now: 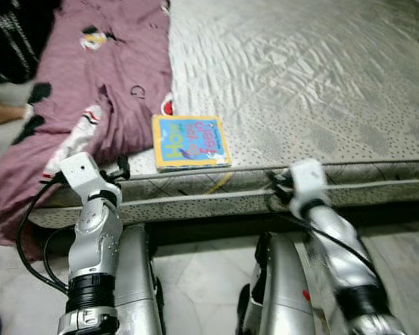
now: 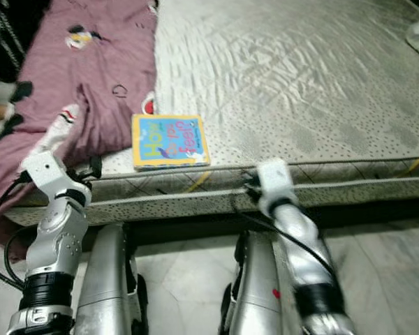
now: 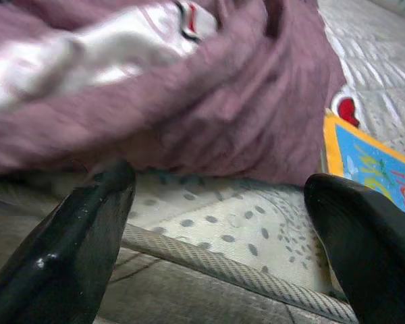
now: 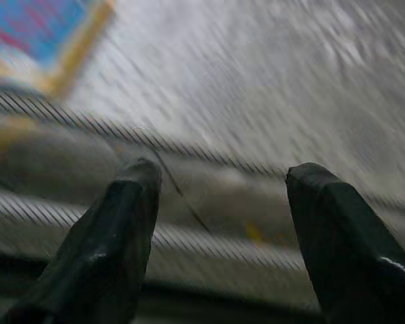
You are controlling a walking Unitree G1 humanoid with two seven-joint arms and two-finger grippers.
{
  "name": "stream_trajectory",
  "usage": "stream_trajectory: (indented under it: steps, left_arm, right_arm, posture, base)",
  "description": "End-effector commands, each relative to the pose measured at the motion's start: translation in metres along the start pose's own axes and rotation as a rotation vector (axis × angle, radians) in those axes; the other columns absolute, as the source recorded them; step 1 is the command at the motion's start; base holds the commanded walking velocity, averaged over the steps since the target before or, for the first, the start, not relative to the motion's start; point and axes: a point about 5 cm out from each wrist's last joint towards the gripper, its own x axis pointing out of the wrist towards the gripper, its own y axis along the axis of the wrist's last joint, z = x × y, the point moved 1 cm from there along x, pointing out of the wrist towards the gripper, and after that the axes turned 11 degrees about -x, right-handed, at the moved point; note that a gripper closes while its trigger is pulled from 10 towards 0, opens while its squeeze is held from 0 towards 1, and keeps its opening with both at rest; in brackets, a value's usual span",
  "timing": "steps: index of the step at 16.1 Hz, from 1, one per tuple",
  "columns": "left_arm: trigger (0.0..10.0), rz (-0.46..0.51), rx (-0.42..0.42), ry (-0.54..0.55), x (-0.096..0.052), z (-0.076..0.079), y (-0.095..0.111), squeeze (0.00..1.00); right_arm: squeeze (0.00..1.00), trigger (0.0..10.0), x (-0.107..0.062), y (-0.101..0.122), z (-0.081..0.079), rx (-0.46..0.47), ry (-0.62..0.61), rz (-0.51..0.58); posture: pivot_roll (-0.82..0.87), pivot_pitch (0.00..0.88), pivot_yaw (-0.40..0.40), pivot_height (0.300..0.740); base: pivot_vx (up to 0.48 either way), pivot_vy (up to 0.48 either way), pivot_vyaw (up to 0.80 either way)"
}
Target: Clean up the room
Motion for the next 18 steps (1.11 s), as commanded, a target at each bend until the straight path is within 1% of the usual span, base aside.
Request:
stream_trajectory:
  steps: [1, 2, 4, 5, 6, 9, 11, 13, 14, 16, 18]
  left_arm:
    - [10.0, -0.008, 0.006, -0.032, 0.004, 0.007, -0.001, 0.0]
    - [10.0, -0.017, 0.008, -0.077, 0.011, 0.019, 0.0, 0.0]
    - [10.0, -0.019, 0.008, -0.114, 0.013, 0.031, 0.0, 0.0]
    - [10.0, -0.022, 0.0, -0.139, 0.014, 0.04, 0.0, 0.0]
    - [10.0, -0.027, -0.006, -0.145, 0.013, 0.042, -0.001, 0.0]
    - [10.0, -0.028, -0.048, -0.093, 0.008, 0.033, -0.007, 0.0]
    - [10.0, 0.005, -0.043, -0.071, 0.0, 0.025, -0.008, 0.0]
    - [10.0, -0.008, -0.041, -0.066, 0.0, 0.02, -0.012, 0.0]
    - [10.0, -0.008, -0.047, -0.076, 0.003, 0.017, -0.01, 0.0]
    - [10.0, -0.012, -0.063, -0.082, 0.016, 0.009, -0.004, 0.0]
    - [10.0, -0.024, -0.096, -0.091, 0.026, 0.009, -0.001, 0.0]
  right_arm:
    - [0.0, 10.0, -0.005, 0.0, 0.008, -0.009, -0.018, -0.006]
    - [0.0, 10.0, -0.014, -0.004, 0.011, -0.02, -0.027, -0.02]
    - [0.0, 10.0, -0.016, -0.002, 0.01, -0.027, -0.021, -0.016]
    - [0.0, 10.0, -0.015, 0.001, 0.009, -0.029, -0.016, -0.017]
    - [0.0, 10.0, -0.015, 0.002, 0.008, -0.029, -0.014, -0.018]
    - [0.0, 10.0, -0.014, 0.004, 0.005, -0.028, -0.005, -0.021]
    - [0.0, 10.0, -0.013, 0.003, 0.006, -0.025, -0.005, -0.029]
    - [0.0, 10.0, -0.012, 0.003, 0.007, -0.022, -0.01, -0.033]
    - [0.0, 10.0, -0.012, 0.004, 0.007, -0.023, -0.016, -0.034]
    - [0.0, 10.0, -0.014, 0.005, 0.01, -0.026, -0.027, -0.032]
    - [0.0, 10.0, -0.016, 0.006, 0.014, -0.031, -0.035, -0.033]
  posture:
    - [-0.08, 0.224, -0.048, 0.499]
    - [-0.09, 0.236, -0.054, 0.499]
    - [-0.1, 0.24, -0.058, 0.499]
    - [-0.1, 0.243, -0.059, 0.499]
    - [-0.09, 0.244, -0.06, 0.499]
    - [-0.09, 0.244, -0.06, 0.499]
    - [-0.09, 0.241, -0.058, 0.499]
    - [-0.09, 0.24, -0.057, 0.499]
    - [-0.09, 0.24, -0.056, 0.499]
    - [-0.1, 0.242, -0.058, 0.499]
    - [-0.13, 0.244, -0.062, 0.499]
  base:
    - [0.0, 0.0, 0.0]
    - [0.0, 0.0, 0.0]
    - [0.0, 0.0, 0.0]
    - [0.0, 0.0, 0.0]
    - [0.0, 0.0, 0.0]
    - [0.0, 0.0, 0.0]
    - [0.0, 0.0, 0.0]
    - [0.0, 0.0, 0.0]
    - [0.0, 0.0, 0.0]
    - [0.0, 0.0, 0.0]
    - [0.0, 0.0, 0.0]
